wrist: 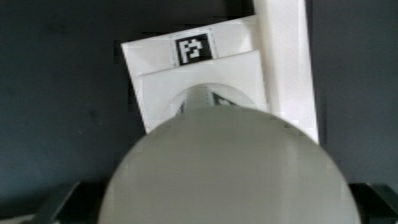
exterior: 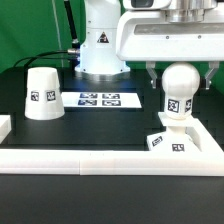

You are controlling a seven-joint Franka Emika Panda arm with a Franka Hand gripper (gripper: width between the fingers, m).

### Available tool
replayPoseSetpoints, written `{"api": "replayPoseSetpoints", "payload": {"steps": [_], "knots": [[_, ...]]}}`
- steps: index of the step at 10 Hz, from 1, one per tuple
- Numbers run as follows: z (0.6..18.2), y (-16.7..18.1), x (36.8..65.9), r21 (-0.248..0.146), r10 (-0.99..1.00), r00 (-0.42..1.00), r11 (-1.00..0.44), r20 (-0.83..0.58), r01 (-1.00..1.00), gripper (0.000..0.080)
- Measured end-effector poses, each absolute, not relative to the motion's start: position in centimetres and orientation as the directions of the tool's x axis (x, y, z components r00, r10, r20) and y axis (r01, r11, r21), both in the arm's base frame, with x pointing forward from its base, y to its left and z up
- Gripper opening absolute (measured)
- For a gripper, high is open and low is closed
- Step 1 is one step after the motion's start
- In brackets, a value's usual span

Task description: Assemble lamp

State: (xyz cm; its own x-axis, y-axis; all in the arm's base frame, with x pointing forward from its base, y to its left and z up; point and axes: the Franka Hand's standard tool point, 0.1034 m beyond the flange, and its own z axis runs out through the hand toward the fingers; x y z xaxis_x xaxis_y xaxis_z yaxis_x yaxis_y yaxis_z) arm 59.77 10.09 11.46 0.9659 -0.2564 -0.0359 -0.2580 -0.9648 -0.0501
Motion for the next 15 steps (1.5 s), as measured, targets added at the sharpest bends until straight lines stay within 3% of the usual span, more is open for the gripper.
{"api": "replayPoseSetpoints", "payload": {"steps": [4,9,12,14,15], "knots": [[11.45,10.22,59.73,-0.047,-0.627,0.776,-0.775,-0.070,-0.630,0.0579],[11.35,10.42,59.80,-0.043,-0.852,0.506,-0.505,-0.136,-0.862,0.0579],[11.30,10.47,59.82,-0.035,-0.896,0.418,-0.418,-0.148,-0.908,0.0579],[11.29,10.54,59.81,-0.038,-0.886,0.440,-0.439,-0.147,-0.897,0.0686],[11.29,10.54,59.80,-0.047,-0.851,0.506,-0.505,-0.142,-0.862,0.0686]]}}
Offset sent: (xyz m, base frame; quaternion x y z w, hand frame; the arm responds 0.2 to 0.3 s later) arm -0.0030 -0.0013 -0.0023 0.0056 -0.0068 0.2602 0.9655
